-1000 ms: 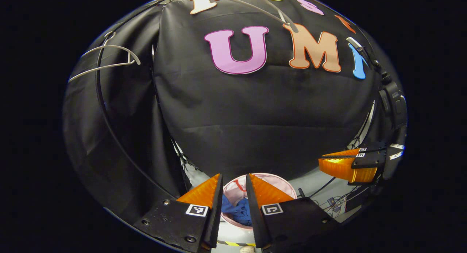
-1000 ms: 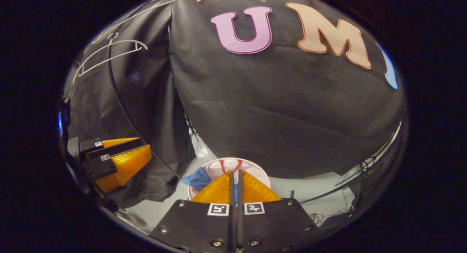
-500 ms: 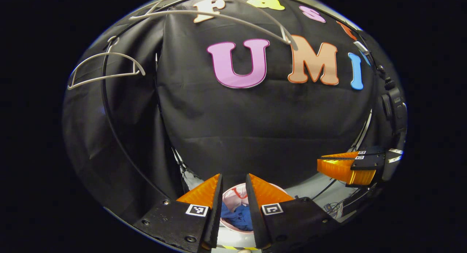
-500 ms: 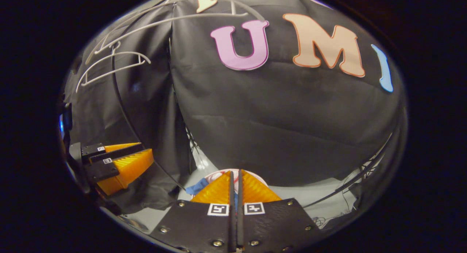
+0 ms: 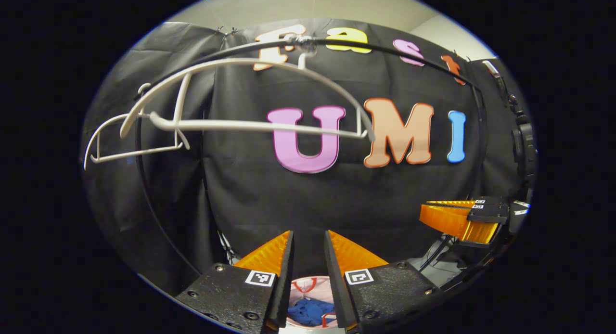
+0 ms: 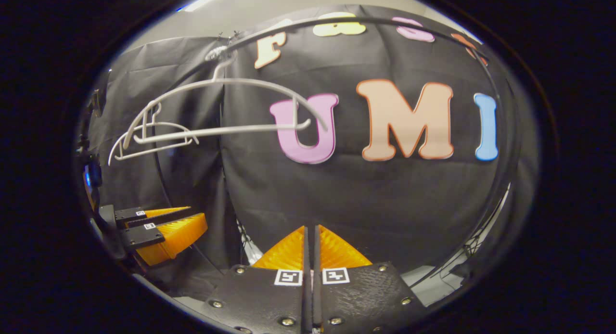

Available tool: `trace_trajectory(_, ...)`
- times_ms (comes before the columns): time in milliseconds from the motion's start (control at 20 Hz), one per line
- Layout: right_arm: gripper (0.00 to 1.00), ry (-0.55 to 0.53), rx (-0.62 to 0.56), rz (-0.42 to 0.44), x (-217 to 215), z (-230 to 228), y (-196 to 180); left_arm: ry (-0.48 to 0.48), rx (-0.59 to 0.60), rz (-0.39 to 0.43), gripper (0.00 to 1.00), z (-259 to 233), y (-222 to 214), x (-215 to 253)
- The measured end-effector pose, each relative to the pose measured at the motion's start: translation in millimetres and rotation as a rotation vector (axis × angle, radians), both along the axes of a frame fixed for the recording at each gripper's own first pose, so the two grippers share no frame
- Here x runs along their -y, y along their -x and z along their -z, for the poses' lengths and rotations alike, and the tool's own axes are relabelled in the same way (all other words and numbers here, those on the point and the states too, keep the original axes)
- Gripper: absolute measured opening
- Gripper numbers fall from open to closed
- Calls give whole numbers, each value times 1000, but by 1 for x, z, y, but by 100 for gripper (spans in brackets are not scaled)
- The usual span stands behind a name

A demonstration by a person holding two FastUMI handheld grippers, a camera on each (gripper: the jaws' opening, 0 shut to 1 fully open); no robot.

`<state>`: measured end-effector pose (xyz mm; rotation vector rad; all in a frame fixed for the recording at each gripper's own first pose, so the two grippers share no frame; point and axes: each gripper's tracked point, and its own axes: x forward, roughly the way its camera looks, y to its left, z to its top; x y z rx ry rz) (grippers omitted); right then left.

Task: Grasp the clothes on the hanger with both hands and then place them into the laundry hamper below.

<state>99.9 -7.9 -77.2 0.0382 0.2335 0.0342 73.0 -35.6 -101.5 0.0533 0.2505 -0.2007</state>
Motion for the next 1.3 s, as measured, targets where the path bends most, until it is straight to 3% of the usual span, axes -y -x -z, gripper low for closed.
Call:
trace_trajectory(50,1,14,30,8,4,-14,6,10,23,4,41,-11,0,3)
trace_trajectory(300,1,33,144,23,9,-80,36,59,121,18,39,-66,5,21)
trace_trajectory(400,0,14,180,32,13,-98,42,81,150,31,47,-82,14,28)
trace_trajectory(550,16,18,224,50,20,-114,52,95,192,52,67,-103,21,36)
trace_trajectory(750,60,19,246,60,31,-122,64,78,228,62,97,-117,30,44)
trace_trajectory(950,96,29,268,81,48,-131,77,79,253,64,96,-129,35,54)
trace_trajectory(1300,99,56,312,125,100,-154,101,82,285,87,96,-141,46,93)
